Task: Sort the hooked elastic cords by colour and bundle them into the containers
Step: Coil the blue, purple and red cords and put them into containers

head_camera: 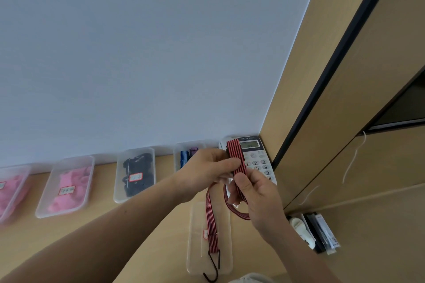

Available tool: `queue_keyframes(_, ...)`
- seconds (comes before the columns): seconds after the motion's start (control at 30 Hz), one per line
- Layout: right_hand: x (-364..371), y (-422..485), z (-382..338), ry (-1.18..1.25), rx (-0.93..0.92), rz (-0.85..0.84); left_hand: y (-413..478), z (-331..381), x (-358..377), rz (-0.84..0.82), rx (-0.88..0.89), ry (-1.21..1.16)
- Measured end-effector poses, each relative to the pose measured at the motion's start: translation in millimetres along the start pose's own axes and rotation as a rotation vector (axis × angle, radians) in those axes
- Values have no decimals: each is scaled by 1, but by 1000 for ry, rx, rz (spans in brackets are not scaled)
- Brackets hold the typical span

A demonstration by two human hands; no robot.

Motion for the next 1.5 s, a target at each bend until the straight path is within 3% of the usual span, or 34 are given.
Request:
queue_keyframes(0.4,-4,3,11,-89,0,56,-7,21,-9,180,322,-193)
queue_keyframes(0.6,-4,2,10,-53,2,79,-3,18,-17,298,355,-221)
queue_keyframes(0.73,1,0,4,-34,-15,80,-4,10,-17,356,494,136)
queue_keyframes(0.87,2,0,-2,63,24,38,-11,6,-7,363,883,629)
queue_keyframes(1.0,0,-1,-1,40,25,37,-14,7,-4,417,1281,772)
queue_keyframes(1.07,0,-2,-2,43,45,33,-14,4,-2,379,1363,818)
queue_keyframes(1.2,-1,-1,-7,46,50,19,-6,-5,-5,245,1281,834)
queue_keyframes(1.27,-3,0,-8,26,52,39,-5,-8,-6,145,1138,798)
queue_keyframes(1.43,-2,0,-6,35,11,16,-2,-17,-3,96,210,102)
queue_keyframes(1.5,0,-2,-4,27,5,-2,-1,-19,0,24,71,22)
Point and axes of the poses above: each hand's wrist, its own y-axis towards the middle knuckle, its own x-axis out of the palm, z = x × y, the point moved 5 cm from there along y, towards the middle knuckle, and after that the axes turned 15 degrees about z, right-handed, at the moved point
